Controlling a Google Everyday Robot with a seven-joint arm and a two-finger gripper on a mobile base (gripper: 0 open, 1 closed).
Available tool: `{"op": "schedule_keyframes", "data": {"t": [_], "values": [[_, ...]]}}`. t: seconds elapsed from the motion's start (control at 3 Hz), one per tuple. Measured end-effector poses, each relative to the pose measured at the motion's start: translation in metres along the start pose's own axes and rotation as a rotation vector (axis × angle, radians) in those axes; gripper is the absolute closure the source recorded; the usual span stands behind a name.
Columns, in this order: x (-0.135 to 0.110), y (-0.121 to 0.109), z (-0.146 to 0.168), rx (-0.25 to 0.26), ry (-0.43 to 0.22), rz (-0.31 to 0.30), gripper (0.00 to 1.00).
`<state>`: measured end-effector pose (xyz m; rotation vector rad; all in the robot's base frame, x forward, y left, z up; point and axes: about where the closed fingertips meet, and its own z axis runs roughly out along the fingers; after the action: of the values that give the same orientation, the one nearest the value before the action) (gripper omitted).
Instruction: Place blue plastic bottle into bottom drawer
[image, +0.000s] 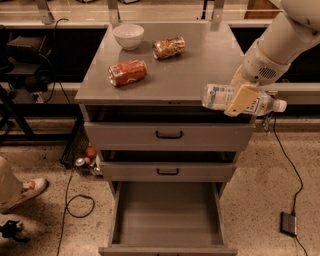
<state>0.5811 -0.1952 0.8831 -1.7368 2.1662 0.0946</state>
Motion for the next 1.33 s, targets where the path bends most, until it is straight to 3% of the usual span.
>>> {"op": "schedule_keyframes", "data": {"t": [0.33,0.67,1.0,1.33], "values": [[0.004,0.014,0.014,-0.019,-0.002,0.017,1.00],[0.002,0.066,0.058,-0.053,-0.060,0.081,1.00],[-0.004,0.127,0.134,-0.128,-0.126,0.127,1.00],[-0.004,0.127,0.134,-0.128,-0.126,0.127,1.00]]}}
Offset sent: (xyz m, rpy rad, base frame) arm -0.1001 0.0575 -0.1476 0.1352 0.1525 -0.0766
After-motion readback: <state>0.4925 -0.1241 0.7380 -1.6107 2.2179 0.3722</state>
